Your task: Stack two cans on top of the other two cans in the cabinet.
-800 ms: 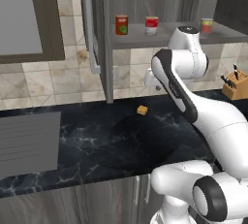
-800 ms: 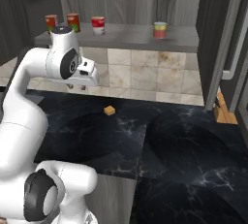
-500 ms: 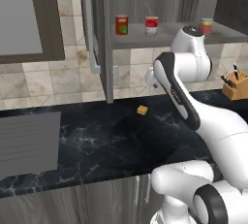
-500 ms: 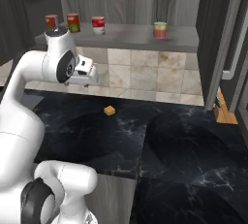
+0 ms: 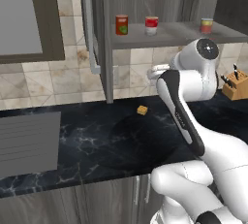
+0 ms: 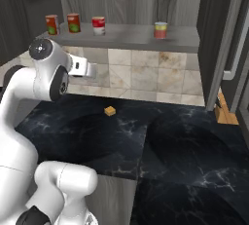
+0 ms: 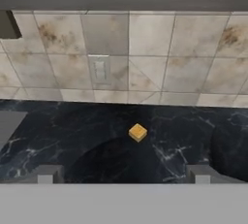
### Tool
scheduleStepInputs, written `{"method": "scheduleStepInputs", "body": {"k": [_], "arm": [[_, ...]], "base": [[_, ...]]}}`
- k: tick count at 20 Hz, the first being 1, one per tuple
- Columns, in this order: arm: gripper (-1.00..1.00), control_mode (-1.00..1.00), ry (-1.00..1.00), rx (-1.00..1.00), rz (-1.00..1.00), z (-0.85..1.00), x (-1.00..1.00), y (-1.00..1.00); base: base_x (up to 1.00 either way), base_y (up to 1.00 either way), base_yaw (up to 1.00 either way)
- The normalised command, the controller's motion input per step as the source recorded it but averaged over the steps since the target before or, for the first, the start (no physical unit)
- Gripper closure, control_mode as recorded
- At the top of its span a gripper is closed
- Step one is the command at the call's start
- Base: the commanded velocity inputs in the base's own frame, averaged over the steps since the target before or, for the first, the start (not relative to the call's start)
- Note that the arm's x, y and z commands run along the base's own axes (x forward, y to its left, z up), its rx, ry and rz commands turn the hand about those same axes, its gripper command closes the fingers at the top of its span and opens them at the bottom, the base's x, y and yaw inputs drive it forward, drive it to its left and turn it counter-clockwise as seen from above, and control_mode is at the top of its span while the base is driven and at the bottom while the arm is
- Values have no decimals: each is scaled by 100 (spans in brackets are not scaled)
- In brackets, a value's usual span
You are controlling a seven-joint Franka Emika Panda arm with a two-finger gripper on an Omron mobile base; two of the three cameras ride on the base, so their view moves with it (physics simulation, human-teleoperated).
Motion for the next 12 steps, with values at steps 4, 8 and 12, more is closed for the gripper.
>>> {"method": "scheduleStepInputs", "body": {"k": [4, 8, 12], "arm": [[-100, -100, -9, 0, 0, 58, 0, 0], [-100, -100, -1, 0, -1, 59, 0, 0], [-100, -100, 0, 0, -5, 53, 0, -3]], "base": [[0, 0, 0], [0, 0, 0], [0, 0, 0]]}}
